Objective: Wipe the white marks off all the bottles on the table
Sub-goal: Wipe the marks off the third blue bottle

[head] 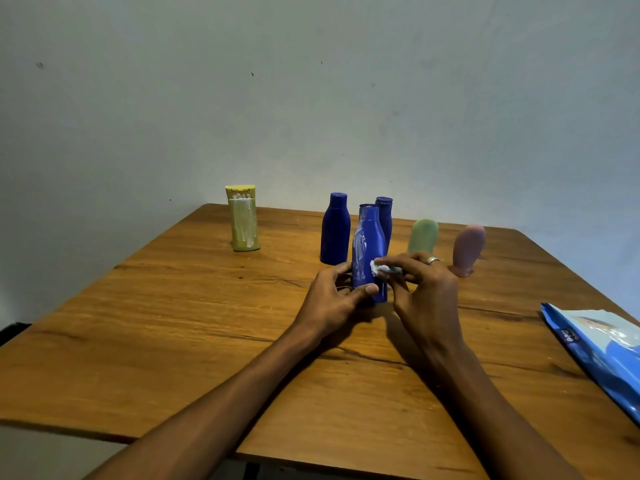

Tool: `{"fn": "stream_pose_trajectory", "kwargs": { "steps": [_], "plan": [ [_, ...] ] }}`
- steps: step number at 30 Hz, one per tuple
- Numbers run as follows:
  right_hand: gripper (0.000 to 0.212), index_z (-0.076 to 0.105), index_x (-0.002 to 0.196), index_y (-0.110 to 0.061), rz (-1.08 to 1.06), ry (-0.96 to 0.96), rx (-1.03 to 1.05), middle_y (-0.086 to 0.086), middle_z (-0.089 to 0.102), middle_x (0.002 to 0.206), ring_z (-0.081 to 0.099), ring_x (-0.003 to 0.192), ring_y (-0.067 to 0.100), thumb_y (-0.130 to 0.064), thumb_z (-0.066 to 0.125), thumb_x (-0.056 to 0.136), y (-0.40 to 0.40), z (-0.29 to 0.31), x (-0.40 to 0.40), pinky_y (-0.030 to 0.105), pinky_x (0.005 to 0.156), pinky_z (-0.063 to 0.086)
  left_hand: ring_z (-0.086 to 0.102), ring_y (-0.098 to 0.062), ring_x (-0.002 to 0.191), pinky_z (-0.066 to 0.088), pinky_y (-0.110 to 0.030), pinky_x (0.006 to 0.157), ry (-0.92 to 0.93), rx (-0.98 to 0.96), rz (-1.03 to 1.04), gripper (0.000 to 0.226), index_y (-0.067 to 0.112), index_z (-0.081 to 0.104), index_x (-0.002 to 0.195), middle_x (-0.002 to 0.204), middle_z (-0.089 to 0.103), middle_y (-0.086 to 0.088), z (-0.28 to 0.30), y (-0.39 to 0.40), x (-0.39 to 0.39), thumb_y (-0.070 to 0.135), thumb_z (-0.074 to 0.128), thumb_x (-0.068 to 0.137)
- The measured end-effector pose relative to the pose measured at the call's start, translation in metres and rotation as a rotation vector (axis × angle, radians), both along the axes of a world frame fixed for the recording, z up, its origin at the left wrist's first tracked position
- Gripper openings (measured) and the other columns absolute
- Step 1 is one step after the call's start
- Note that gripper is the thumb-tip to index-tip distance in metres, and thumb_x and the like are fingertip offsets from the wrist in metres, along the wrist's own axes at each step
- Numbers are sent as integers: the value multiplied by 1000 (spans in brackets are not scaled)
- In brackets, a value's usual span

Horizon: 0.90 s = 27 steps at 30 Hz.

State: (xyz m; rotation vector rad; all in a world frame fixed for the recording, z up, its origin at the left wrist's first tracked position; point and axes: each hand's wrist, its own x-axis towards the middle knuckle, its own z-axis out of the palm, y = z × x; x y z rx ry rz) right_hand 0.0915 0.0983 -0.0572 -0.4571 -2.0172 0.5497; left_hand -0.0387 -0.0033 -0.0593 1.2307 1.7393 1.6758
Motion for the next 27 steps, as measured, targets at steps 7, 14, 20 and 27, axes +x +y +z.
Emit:
{"fn": "stream_pose_trajectory", "kwargs": {
  "steps": [7, 14, 20, 27],
  "plan": [
    [25, 79, 109, -24, 152, -111, -132, -8, 64, 109, 64, 102, 2, -17, 79, 84, -10, -1, 0, 18, 83, 58, 65, 18, 88, 53, -10, 72, -76, 56, 58, 28, 31, 60, 110, 106, 66, 15, 2, -4, -6, 13, 72, 92],
    [29, 78, 108, -22, 107, -106, -140, -5, 68, 112, 66, 104, 6, -4, 77, 85, -7, -1, 1, 13, 84, 56, 67, 1, 105, 57, -19, 82, -93, 92, 83, 31, 39, 57, 109, 115, 67, 10, 2, -3, -7, 16, 71, 92],
    [27, 72, 109, -23, 49, -53, -138, -9, 70, 107, 67, 100, 2, -6, 75, 89, -12, -5, -2, 23, 82, 61, 69, -4, 107, 59, -24, 87, -102, 110, 114, 44, 18, 59, 133, 126, 69, -1, 4, -4, -7, 21, 72, 91],
    [24, 73, 108, -27, 164, -94, -92, -12, 70, 101, 68, 94, -1, -26, 83, 87, -23, -4, -2, 17, 78, 58, 71, -9, 107, 61, -29, 87, -144, 125, 93, 29, 29, 61, 118, 122, 70, 1, 4, -4, -6, 17, 69, 93]
  ]
}}
